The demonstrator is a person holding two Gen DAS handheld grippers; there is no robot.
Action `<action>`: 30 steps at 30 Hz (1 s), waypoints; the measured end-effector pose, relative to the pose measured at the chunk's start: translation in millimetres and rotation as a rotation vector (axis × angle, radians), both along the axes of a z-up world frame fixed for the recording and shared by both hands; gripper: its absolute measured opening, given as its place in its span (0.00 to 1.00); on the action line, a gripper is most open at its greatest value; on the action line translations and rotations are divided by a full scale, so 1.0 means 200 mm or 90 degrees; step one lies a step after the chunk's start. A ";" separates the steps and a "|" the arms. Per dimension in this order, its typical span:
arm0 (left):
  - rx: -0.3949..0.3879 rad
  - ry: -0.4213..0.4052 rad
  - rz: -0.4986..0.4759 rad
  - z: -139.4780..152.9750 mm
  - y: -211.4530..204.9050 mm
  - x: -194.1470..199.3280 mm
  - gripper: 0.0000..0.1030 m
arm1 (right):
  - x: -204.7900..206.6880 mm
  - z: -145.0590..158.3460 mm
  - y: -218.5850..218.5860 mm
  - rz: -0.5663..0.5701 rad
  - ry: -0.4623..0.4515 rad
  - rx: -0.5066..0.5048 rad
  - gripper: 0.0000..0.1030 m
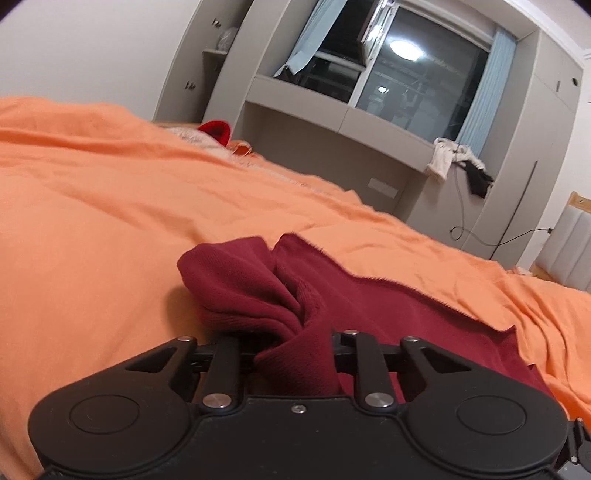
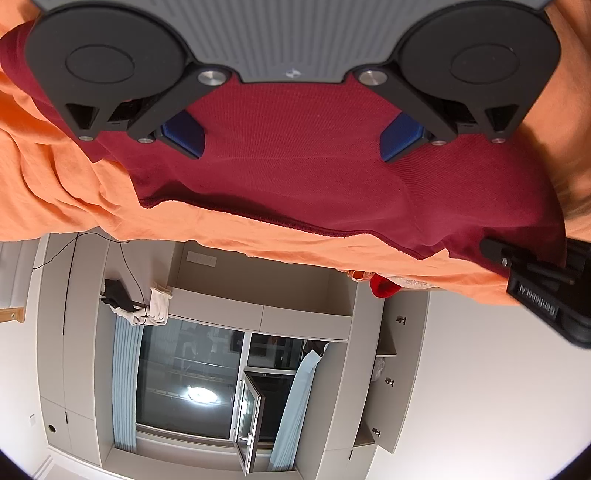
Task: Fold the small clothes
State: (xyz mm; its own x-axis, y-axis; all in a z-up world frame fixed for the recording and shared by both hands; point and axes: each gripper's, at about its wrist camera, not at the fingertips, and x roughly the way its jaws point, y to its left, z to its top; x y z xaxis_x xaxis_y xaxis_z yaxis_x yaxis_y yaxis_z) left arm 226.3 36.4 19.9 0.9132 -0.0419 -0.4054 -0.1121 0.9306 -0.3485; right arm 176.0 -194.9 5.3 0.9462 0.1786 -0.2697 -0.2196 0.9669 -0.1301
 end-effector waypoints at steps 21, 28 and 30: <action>0.195 -0.195 -0.174 0.45 -0.60 0.03 0.16 | -0.01 0.28 -0.38 0.002 -0.013 -0.091 1.00; 0.240 -0.208 -0.276 0.46 -1.03 0.02 0.16 | 0.05 0.32 -0.75 -0.119 0.017 -0.057 1.00; 0.248 -0.197 -0.309 0.42 -1.14 0.01 0.17 | 0.09 0.34 -0.87 -0.136 0.044 -0.004 1.00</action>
State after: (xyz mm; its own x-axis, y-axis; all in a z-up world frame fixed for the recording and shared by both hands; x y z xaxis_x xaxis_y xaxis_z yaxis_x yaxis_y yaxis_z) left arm 228.4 -191.9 104.6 0.9039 -0.3790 -0.1981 0.3990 0.9141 0.0718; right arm 194.2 -368.5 72.8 0.9417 -0.0254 -0.3354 -0.0188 0.9916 -0.1279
